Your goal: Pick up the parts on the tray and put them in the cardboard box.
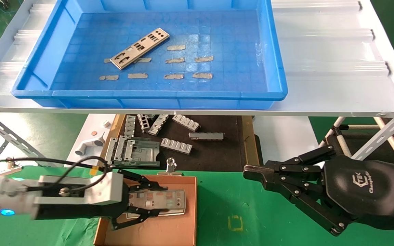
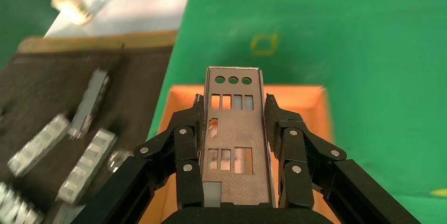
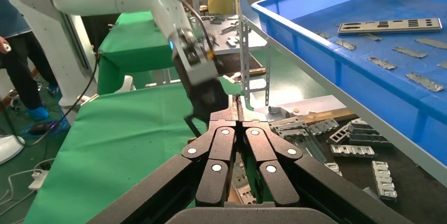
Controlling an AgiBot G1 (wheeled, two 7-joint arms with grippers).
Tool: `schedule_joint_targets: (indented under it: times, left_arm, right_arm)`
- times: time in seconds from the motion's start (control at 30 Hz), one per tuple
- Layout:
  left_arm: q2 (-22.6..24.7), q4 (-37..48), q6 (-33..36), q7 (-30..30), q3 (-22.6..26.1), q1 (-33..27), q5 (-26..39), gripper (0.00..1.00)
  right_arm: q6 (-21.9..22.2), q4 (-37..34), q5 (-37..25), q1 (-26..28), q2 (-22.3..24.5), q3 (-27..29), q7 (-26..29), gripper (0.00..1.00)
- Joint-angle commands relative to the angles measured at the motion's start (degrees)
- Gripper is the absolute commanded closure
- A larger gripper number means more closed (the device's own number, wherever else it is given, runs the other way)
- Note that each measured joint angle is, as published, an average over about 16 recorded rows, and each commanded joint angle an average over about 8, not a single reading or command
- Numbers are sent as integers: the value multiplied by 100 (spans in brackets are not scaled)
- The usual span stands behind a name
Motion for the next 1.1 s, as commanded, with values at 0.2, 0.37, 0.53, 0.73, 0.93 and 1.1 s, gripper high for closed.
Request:
schedule_joint_targets:
  times: [0.2, 0.37, 0.53, 0.73, 0.93, 1.1]
  left_arm:
    - [333, 257, -588, 317, 114, 334, 299, 100]
    - [526, 513, -809, 433, 155, 406, 413, 100]
    - [676, 767, -843, 498, 194, 407, 464, 100]
    - [775, 1018, -779, 526, 225, 359, 487, 100]
    - [768, 1116, -699, 510, 217, 347, 439, 100]
    - [716, 1098, -638, 484, 196, 346, 387, 100]
  right_arm:
    - [0, 0, 0, 0, 0, 0, 0, 100]
    - [0, 0, 0, 0, 0, 0, 0, 100]
    - [0, 0, 0, 0, 0, 0, 0, 100]
    - [0, 0, 0, 0, 0, 0, 0, 100]
    - [0, 0, 0, 0, 0, 0, 0, 100]
    - [0, 0, 0, 0, 0, 0, 0, 100]
